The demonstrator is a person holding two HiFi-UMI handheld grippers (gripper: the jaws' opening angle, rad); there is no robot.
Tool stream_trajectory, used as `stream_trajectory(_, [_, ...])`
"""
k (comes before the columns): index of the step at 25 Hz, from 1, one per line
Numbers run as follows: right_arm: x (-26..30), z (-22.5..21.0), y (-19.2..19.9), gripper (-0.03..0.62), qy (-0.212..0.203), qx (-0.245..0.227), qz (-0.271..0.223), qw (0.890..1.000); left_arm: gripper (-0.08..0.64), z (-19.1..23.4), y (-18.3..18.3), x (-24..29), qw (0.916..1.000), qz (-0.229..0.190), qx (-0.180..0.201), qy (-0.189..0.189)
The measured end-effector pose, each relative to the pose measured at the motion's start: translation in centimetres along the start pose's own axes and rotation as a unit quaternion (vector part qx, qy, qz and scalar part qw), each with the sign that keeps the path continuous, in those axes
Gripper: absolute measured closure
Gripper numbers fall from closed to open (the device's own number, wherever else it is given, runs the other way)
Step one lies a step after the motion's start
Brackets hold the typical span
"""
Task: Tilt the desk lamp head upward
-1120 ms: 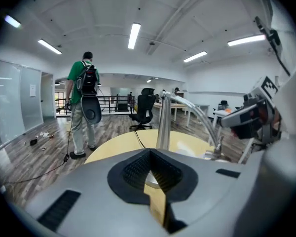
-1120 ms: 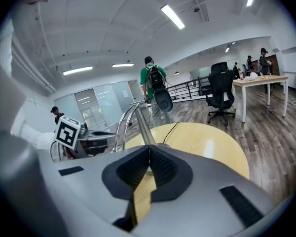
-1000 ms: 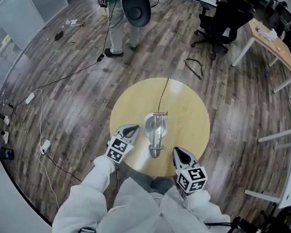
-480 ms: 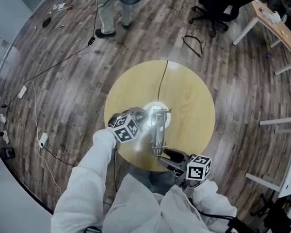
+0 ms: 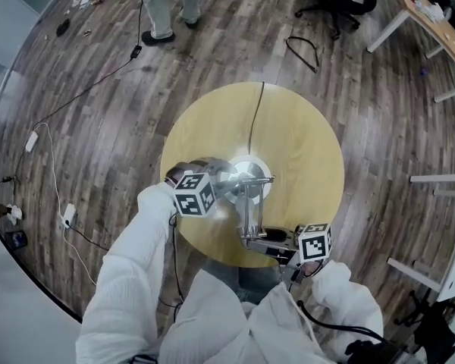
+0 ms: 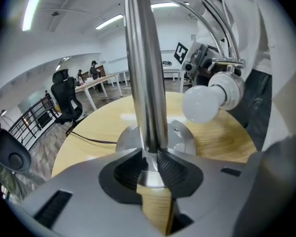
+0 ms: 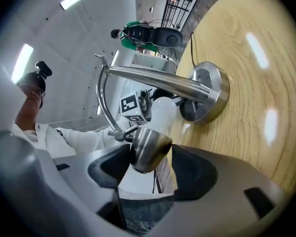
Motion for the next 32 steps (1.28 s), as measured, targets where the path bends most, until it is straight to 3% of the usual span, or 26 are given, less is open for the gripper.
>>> stream_trajectory(3, [0.6,-0.4,-0.1,0.339,-0.016,0.013,0.026,0.999,0.508,-0.5,0.0,0.3,0.9993,0.005,0.029,0.025])
stream_trajectory(8, [0.8,-0.4,0.0,0.339,-0.022,0.049,0.031,0.998,0.512,-0.3,0.3,0.2,0.9986,-0.008,-0.008,0.051])
stream_trajectory(15, [0.2,0.5,1.0,0.341,-0.018,0.065,-0.001,0.998,0.510,-0.2,0.1,0.5,0.9960,0.026,0.001,0.085])
stream_trajectory(32, [-1.8,6.9,4.7,0.339,-0.007,0.074,-0.015,0.997,0.511,-0.4,-0.5,0.2,0.9959,0.044,0.002,0.078])
Point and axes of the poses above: the fingertips, and each gripper's own axes: x forward along the fingers, z to its left, y out of its underside, the point moved 3 cm from there along -x, backward along the fingers, and after that the axes turned 8 degrees about x, right-handed, at the moved point
